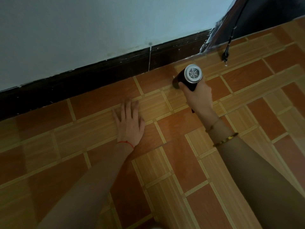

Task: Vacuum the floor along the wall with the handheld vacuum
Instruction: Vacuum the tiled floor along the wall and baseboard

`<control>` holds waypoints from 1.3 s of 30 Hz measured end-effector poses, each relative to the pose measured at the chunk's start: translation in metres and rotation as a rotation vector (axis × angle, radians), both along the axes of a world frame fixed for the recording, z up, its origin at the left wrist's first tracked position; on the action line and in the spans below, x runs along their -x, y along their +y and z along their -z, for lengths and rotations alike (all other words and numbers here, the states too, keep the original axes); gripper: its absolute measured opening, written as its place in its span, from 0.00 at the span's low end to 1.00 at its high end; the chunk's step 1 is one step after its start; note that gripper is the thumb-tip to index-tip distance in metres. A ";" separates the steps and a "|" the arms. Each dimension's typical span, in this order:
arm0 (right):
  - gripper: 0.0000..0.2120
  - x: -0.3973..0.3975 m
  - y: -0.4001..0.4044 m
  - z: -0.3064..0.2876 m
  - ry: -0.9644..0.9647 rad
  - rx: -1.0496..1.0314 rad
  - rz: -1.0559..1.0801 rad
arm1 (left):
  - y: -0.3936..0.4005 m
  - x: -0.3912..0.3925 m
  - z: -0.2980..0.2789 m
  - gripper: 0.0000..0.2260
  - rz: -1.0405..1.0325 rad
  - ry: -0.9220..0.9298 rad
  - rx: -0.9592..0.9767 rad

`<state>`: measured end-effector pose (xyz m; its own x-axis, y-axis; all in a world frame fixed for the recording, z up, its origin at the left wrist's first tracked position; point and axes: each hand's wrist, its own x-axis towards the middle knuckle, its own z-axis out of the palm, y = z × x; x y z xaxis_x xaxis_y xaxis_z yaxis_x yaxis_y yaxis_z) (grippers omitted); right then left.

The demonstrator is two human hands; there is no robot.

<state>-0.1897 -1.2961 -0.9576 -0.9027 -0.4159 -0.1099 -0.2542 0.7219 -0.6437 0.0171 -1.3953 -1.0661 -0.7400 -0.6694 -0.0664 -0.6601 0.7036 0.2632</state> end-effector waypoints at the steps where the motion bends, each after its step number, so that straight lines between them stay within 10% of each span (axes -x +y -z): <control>1: 0.35 0.003 -0.004 0.000 0.001 0.007 0.004 | 0.000 0.000 0.001 0.27 -0.001 0.003 0.006; 27: 0.39 0.016 -0.030 0.009 0.013 0.055 -0.037 | 0.000 -0.002 0.000 0.27 -0.006 -0.008 0.028; 39: 0.34 -0.036 -0.075 0.016 -0.031 0.123 -0.473 | 0.000 -0.002 -0.001 0.27 -0.008 -0.007 0.051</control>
